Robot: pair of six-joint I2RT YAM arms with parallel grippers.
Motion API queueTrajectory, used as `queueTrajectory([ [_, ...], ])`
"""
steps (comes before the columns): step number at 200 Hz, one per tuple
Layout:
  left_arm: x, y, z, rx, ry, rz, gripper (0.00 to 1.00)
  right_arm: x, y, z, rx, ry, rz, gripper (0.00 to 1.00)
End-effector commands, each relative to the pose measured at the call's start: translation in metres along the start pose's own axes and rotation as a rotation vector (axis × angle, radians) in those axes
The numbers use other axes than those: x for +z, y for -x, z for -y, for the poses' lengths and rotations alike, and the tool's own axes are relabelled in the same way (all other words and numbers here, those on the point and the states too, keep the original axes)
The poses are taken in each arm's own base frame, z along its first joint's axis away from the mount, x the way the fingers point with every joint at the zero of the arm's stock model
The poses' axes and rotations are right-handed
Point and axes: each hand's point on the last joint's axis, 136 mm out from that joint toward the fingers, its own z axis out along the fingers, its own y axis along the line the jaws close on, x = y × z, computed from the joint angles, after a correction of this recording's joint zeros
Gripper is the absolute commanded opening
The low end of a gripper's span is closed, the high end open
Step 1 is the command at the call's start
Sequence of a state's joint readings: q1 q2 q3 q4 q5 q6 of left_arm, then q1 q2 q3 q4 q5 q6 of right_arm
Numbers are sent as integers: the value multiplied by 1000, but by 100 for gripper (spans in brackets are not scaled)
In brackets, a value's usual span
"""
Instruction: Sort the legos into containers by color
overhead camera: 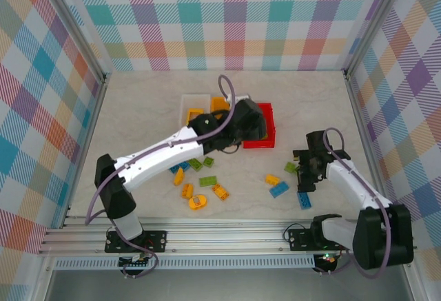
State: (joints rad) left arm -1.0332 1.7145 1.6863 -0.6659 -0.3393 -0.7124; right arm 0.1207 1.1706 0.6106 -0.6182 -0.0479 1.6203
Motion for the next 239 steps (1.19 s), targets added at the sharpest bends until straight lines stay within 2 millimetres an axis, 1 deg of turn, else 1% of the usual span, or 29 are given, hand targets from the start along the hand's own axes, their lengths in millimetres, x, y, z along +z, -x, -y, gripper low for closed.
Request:
queueTrajectory([
  [1,-8,-14,11,26,-50,36,68,15,-2,-15,137,37,-70,96],
  [17,-16,-30,12,65,-57,34,68,17,10,-22,155,57,-40,96],
  [41,-20,-49,6,86,-64,18,68,23,23,-19,195,46,-21,94],
  [56,-23,-55,1,80,-64,15,68,26,29,-17,211,39,-20,91],
  [79,-26,-58,-3,72,-59,20,67,28,37,-18,226,36,-9,78],
  [93,-27,-57,-4,72,-57,24,67,28,38,-16,226,11,-12,68],
  [106,-28,-56,-4,74,-57,27,67,29,37,-15,222,-8,-18,56],
  [126,-28,-56,-5,76,-56,27,66,29,39,-19,194,-1,-12,40],
  [141,-28,-58,-6,76,-57,26,66,19,42,-31,119,17,9,28],
  [156,-30,-59,-11,64,-51,29,66,2,42,-50,2,64,32,18],
  [172,-36,-58,-21,47,-37,50,66,-24,39,-68,-150,111,94,15],
  [181,-42,-55,-27,37,-33,70,66,-41,31,-81,-264,155,139,15],
  [189,-49,-52,-34,26,-26,92,67,-56,19,-94,-383,199,180,15],
  [198,-56,-49,-43,17,-17,118,68,-71,-1,-110,-540,254,216,16],
  [207,-63,-46,-51,10,-13,145,68,-79,-25,-123,-697,292,236,17],
  [215,-69,-43,-60,-1,3,170,68,-80,-46,-132,-819,307,233,18],
  [223,-75,-41,-69,-10,20,192,69,-77,-69,-141,-938,319,209,19],
  [231,-80,-39,-74,-15,25,208,69,-70,-87,-145,-1031,300,188,19],
  [239,-84,-38,-79,-17,29,217,70,-60,-100,-149,-1099,269,157,20],
])
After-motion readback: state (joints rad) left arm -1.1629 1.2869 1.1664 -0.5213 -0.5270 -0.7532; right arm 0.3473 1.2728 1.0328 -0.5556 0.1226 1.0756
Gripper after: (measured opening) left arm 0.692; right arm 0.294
